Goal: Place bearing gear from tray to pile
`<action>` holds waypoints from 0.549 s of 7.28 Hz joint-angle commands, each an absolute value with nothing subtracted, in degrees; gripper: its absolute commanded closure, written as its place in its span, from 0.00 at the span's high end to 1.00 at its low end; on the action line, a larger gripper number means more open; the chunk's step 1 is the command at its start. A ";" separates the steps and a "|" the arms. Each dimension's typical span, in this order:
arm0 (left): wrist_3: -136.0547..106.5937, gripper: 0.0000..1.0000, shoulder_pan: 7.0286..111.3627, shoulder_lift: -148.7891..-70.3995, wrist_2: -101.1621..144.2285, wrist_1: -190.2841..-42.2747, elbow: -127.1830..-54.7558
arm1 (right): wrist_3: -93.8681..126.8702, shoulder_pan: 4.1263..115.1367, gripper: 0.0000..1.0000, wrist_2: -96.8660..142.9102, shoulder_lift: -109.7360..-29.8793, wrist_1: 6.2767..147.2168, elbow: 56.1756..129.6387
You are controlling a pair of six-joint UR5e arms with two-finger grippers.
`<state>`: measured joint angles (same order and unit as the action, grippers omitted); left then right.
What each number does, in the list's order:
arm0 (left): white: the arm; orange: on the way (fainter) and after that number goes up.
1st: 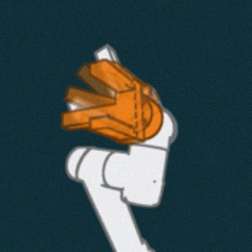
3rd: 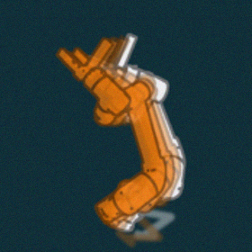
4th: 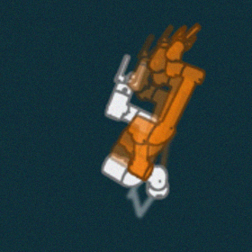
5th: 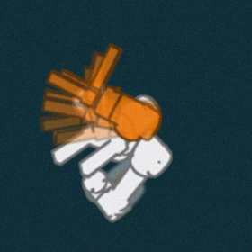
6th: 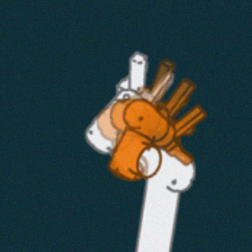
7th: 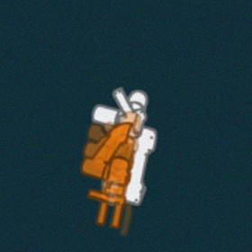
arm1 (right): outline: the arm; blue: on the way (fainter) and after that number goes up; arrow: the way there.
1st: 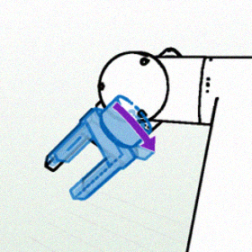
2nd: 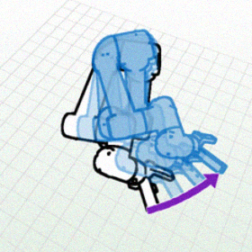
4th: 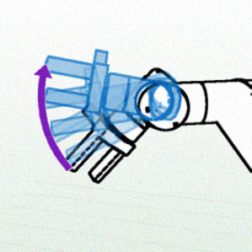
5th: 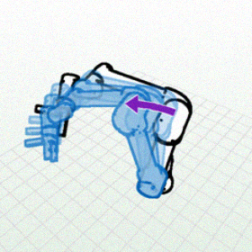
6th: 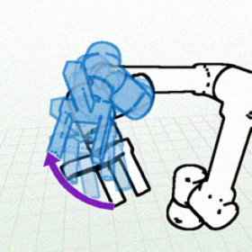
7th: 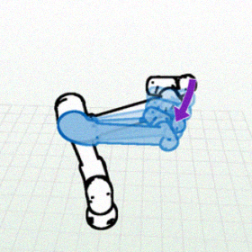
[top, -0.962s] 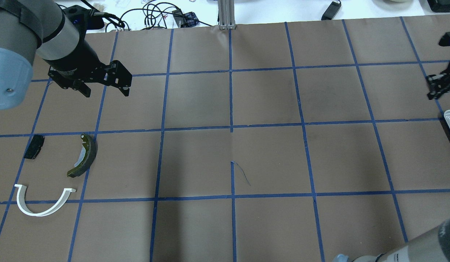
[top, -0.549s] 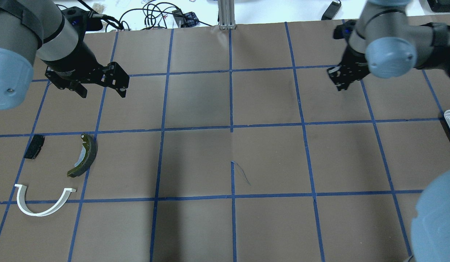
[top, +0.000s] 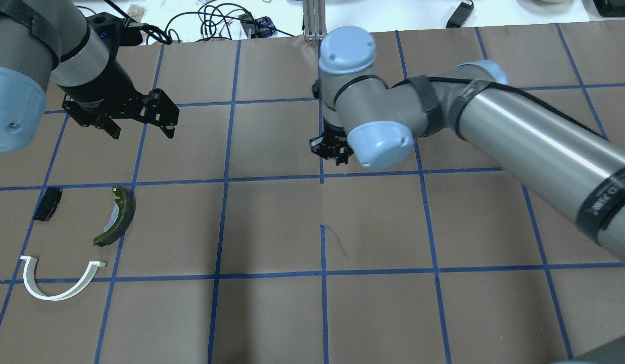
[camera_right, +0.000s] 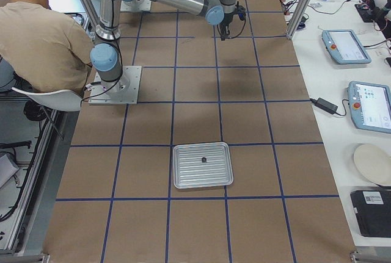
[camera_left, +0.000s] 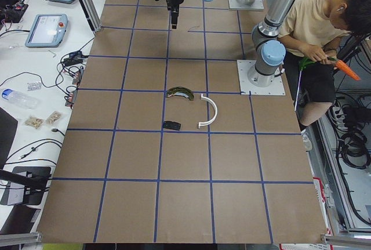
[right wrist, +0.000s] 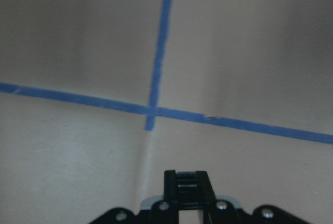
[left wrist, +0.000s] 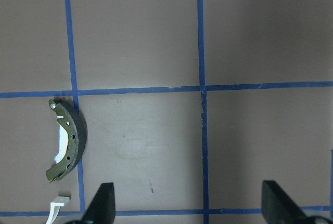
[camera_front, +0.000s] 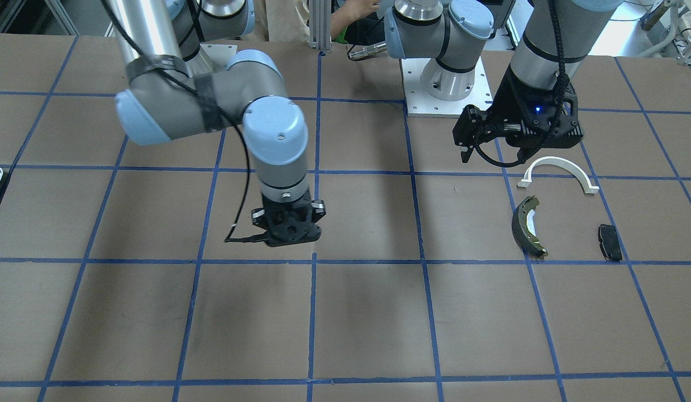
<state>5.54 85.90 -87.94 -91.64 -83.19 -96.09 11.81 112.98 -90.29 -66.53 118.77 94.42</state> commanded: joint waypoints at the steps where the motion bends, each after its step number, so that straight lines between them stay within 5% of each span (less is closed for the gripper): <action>1: 5.54 1.00 85.96 -87.98 -91.58 -83.23 -96.06 | 13.71 119.08 0.02 -90.00 -62.33 124.34 94.48; 2: 5.54 1.00 85.96 -87.98 -91.58 -83.23 -96.06 | 13.10 119.27 0.03 -88.52 -61.62 124.36 94.66; 3: 5.54 1.00 85.96 -87.98 -91.67 -83.23 -96.15 | 12.57 119.27 0.32 -88.16 -61.52 124.28 94.75; 4: 5.54 1.00 85.96 -87.98 -91.67 -83.23 -96.07 | 12.57 119.27 0.86 -88.24 -61.52 124.54 94.66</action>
